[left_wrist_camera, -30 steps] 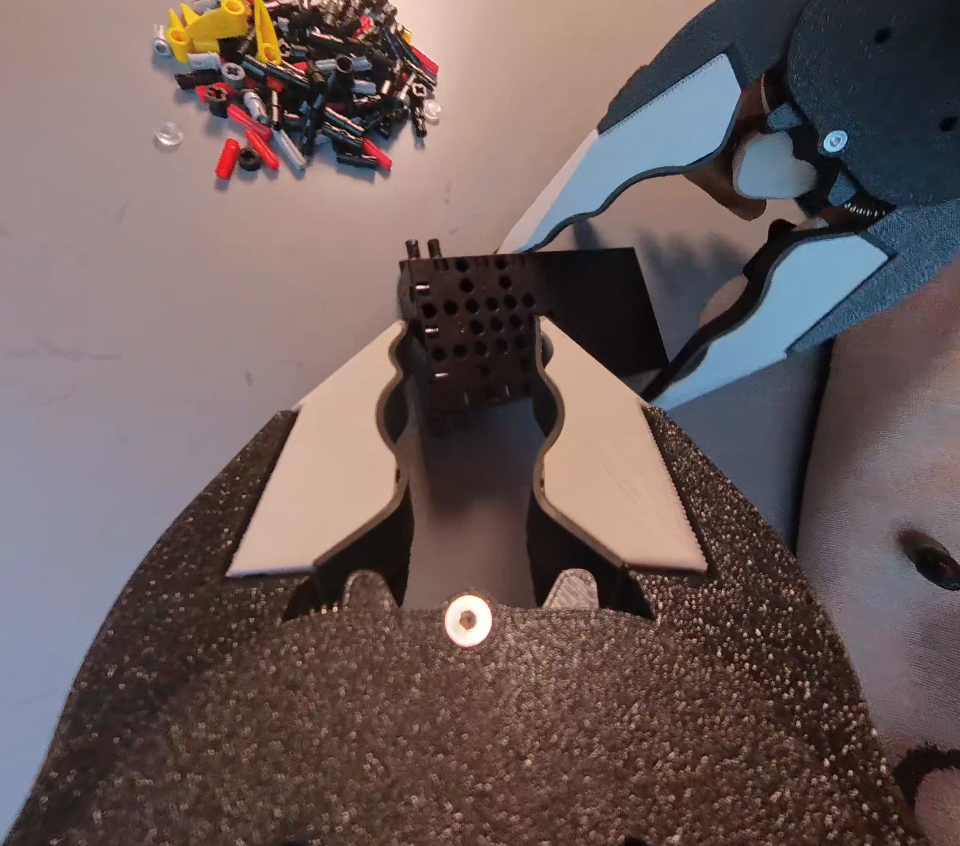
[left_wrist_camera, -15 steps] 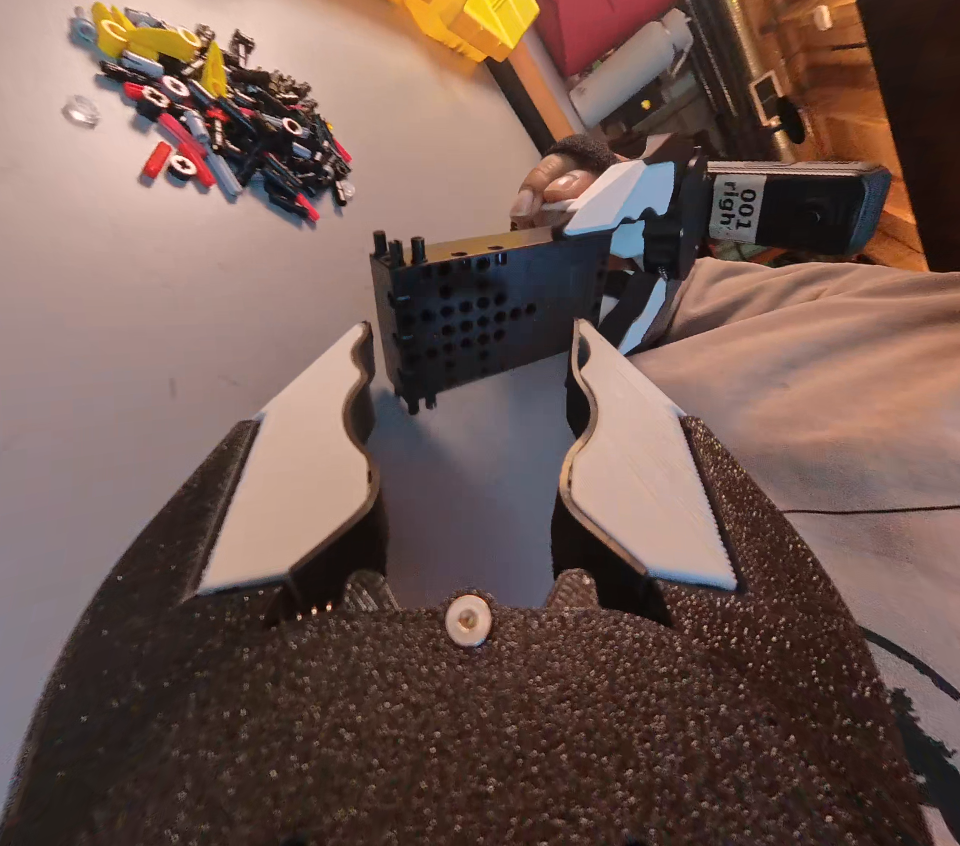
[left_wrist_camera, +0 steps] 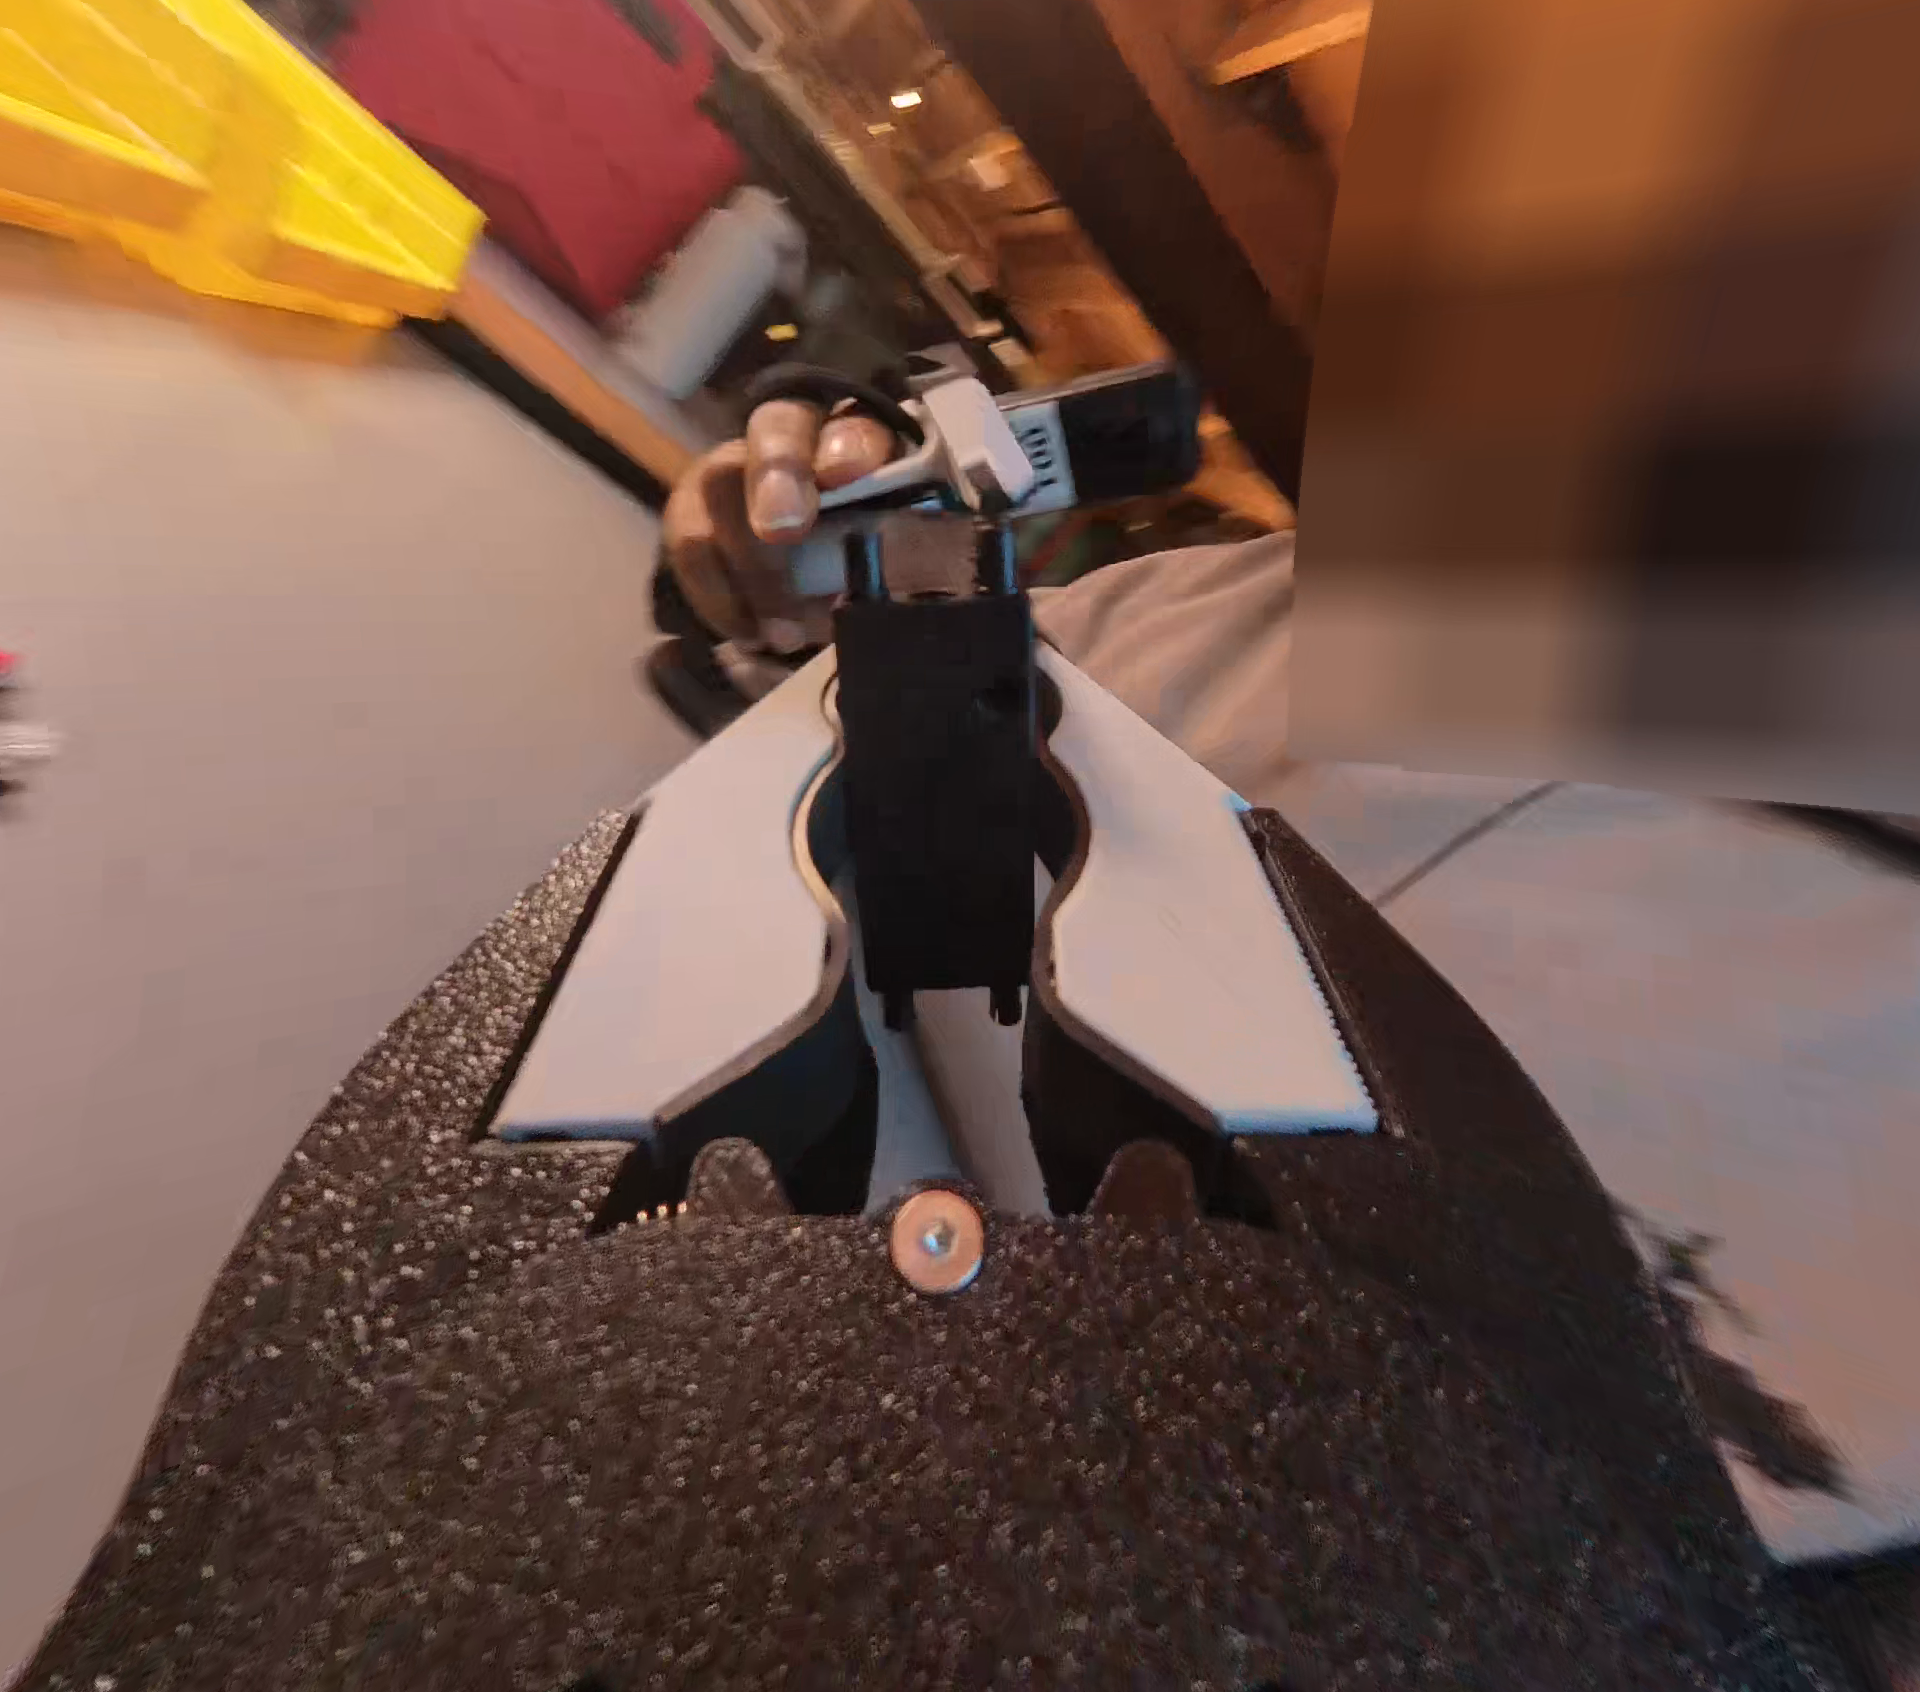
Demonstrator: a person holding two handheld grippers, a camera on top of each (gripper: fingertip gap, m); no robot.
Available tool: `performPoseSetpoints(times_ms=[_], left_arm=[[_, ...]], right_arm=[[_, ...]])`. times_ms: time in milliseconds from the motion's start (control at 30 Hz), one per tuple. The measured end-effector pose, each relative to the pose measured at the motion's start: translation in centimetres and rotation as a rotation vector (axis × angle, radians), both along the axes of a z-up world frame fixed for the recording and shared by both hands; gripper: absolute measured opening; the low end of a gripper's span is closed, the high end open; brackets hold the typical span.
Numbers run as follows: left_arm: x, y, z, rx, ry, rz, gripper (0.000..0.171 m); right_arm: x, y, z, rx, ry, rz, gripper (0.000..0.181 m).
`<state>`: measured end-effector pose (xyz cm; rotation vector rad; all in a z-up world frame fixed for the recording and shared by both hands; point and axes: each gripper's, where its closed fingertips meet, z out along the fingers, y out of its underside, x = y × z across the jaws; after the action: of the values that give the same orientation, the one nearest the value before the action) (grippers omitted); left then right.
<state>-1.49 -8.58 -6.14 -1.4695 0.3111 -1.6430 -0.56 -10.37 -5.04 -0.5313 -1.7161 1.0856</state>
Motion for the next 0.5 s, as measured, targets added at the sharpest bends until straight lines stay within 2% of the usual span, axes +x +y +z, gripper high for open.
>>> performPoseSetpoints(times_ms=[33, 100, 133, 167, 267, 367, 433, 500], left_arm=[[-0.4, 0.7, -1.1, 0.045, 0.17, 0.093, 0.026], [-1.2, 1.4, -3.0, 0.124, 0.49, 0.225, 0.027], [-1.5, 1.7, -3.4, 0.154, 0.6, 0.278, 0.027], [-1.5, 2.0, -3.6, 0.176, 0.668, 0.317, 0.027], [-0.8, 2.4, -4.5, 0.24, 0.825, 0.371, 0.027], [-0.5, 2.9, -5.1, 0.305, 0.97, 0.418, 0.027], [-0.2, 2.9, -5.0, 0.343, 1.012, 0.429, 0.027], [0.1, 2.6, -4.9, 0.355, 0.992, 0.406, 0.027]], right_arm=[[-0.1, 1.3, -0.7, -0.004, -0.032, -0.027, 0.039], [0.1, 2.8, -1.6, -0.127, -0.147, -0.006, 0.056], [0.0, 3.5, -1.9, -0.19, -0.204, -0.007, 0.06], [-0.1, 3.9, -1.9, -0.234, -0.228, -0.009, 0.055], [-0.7, 3.2, -1.5, -0.301, -0.239, 0.01, 0.04], [-1.3, 2.5, -2.7, -0.334, -0.312, 0.001, 0.027], [-1.4, 2.5, -2.7, -0.394, -0.31, 0.01, 0.018], [-1.3, 2.6, -2.6, -0.441, -0.318, 0.033, 0.011]])
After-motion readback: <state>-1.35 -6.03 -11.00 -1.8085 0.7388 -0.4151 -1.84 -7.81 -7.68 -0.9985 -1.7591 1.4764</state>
